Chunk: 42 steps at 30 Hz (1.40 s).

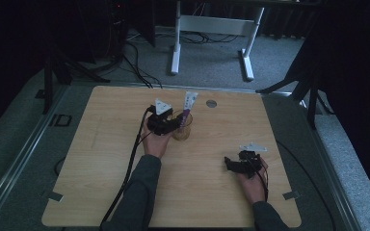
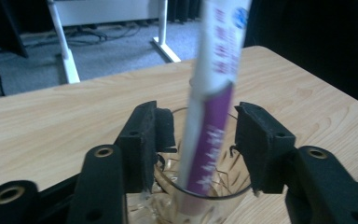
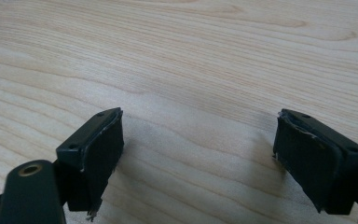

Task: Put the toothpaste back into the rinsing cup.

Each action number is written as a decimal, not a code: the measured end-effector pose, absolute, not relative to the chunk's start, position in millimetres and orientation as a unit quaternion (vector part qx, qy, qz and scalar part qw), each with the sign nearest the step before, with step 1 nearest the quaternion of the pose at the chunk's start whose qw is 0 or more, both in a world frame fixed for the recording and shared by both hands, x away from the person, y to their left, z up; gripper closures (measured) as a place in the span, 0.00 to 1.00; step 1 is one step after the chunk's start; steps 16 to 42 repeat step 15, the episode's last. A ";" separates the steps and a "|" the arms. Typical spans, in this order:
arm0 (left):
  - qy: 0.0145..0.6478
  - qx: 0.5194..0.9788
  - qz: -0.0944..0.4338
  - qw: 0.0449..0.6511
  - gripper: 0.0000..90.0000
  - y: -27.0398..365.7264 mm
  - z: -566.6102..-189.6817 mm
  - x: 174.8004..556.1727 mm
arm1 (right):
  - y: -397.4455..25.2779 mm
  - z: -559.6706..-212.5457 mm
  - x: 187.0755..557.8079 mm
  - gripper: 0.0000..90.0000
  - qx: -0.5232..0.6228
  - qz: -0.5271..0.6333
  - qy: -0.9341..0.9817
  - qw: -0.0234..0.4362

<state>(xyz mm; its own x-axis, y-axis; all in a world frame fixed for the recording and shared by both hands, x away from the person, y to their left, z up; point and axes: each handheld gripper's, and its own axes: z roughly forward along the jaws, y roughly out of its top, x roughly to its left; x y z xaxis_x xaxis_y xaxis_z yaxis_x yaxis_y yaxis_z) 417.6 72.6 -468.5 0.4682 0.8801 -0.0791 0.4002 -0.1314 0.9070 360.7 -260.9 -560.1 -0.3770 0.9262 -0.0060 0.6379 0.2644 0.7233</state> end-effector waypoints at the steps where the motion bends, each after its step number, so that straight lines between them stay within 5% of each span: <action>1: 0.451 0.709 0.250 0.480 0.52 72.6 -468.5 417.6 | -261.0 -560.1 360.7 0.18 0.512 0.325 0.764 0.222; 14: 0.541 0.674 0.242 0.441 0.49 130.3 -503.5 399.3 | -260.9 -560.0 360.6 0.18 0.512 0.325 0.763 0.222; 42: 0.541 0.674 0.242 0.441 0.49 130.3 -503.5 399.3 | -261.0 -560.1 360.6 0.18 0.512 0.325 0.764 0.222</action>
